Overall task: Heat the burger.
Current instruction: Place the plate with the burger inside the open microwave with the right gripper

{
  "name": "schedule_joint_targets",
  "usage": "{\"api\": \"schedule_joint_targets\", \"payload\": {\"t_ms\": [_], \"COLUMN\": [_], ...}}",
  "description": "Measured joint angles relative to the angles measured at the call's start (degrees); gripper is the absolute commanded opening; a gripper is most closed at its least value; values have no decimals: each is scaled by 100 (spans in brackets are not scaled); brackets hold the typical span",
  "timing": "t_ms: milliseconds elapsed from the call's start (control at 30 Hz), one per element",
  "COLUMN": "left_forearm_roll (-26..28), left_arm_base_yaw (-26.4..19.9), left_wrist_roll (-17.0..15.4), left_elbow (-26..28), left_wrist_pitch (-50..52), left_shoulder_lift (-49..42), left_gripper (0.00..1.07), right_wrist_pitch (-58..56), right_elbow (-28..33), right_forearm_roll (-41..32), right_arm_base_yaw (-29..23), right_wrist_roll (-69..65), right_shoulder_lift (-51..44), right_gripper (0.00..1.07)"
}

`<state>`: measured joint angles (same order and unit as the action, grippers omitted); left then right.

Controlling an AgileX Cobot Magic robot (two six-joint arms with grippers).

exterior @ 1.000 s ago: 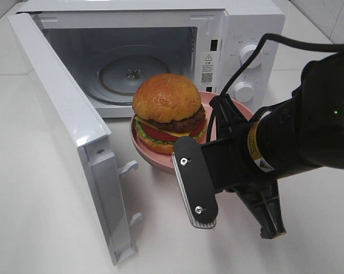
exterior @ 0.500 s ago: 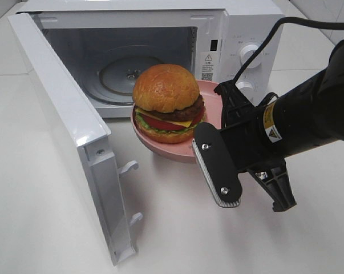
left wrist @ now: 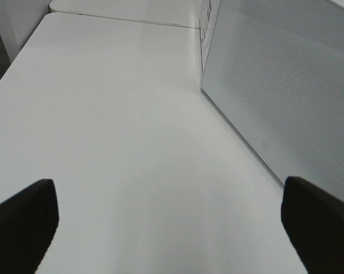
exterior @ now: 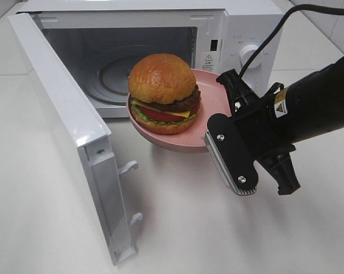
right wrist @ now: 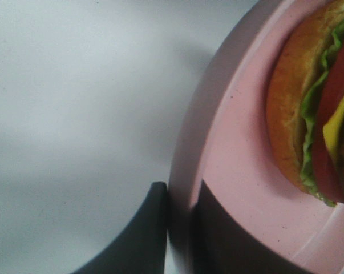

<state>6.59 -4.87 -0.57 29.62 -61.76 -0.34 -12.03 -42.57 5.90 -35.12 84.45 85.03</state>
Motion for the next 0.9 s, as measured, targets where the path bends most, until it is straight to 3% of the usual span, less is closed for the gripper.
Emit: {"api": "schedule_joint_targets", "payload": {"t_ms": [233, 900], "left_forearm_roll": [6, 6], "left_arm_base_yaw": [0, 0], "left_wrist_roll": [0, 0], "left_elbow": [0, 0], "left_wrist_pitch": [0, 0], "left_shoulder_lift": [0, 0], "left_gripper": [98, 98], "right_wrist_pitch": [80, 378], "right_elbow": [0, 0], "right_forearm_roll": [-1134, -1283], "right_arm_base_yaw": [126, 126], "right_wrist_roll": [1415, 1627], "right_shoulder_lift": [0, 195], "right_gripper": [1, 0]}}
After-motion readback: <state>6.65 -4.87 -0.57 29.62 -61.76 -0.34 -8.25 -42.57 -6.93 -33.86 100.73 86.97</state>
